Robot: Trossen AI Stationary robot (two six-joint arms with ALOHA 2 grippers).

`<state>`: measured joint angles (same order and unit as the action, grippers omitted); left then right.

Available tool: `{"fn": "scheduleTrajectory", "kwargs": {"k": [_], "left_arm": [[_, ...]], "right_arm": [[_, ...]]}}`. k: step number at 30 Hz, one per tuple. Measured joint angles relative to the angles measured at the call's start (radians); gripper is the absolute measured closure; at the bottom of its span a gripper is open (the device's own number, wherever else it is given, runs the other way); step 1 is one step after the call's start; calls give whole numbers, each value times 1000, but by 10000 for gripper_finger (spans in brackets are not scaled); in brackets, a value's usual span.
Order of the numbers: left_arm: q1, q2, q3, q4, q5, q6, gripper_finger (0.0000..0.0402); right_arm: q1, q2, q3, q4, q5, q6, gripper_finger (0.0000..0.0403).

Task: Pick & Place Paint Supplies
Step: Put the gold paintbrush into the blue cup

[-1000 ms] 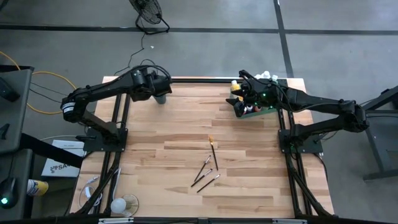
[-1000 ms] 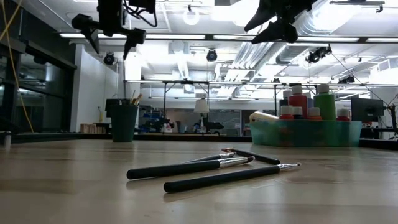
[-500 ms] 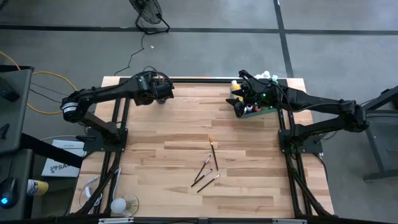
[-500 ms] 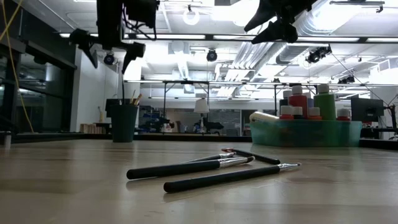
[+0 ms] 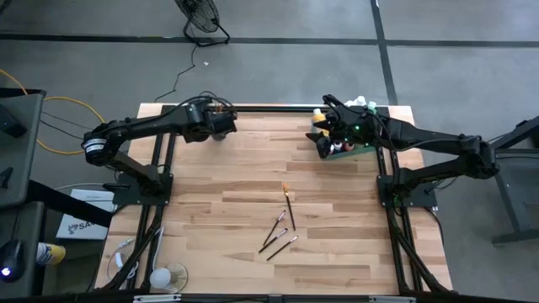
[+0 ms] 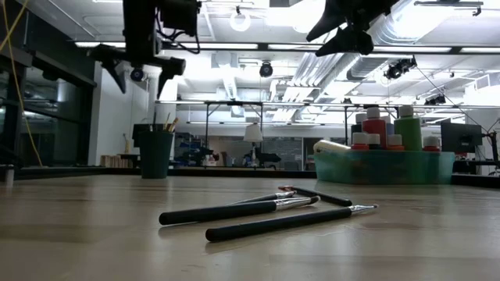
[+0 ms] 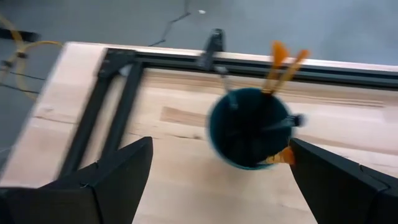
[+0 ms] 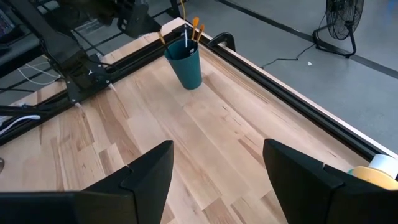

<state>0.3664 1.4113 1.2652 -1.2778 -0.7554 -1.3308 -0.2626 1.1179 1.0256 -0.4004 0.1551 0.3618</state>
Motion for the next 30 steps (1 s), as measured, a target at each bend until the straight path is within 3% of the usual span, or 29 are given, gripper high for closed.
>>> {"fn": "scheduleTrajectory", "kwargs": {"k": [25, 30], "left_arm": [[0, 0, 0, 195, 45, 20, 39], [1, 0, 0, 149, 9, 17, 39]], "right_arm": [[0, 0, 0, -1, -1, -13, 160], [0, 0, 0, -1, -1, -16, 160]]}}
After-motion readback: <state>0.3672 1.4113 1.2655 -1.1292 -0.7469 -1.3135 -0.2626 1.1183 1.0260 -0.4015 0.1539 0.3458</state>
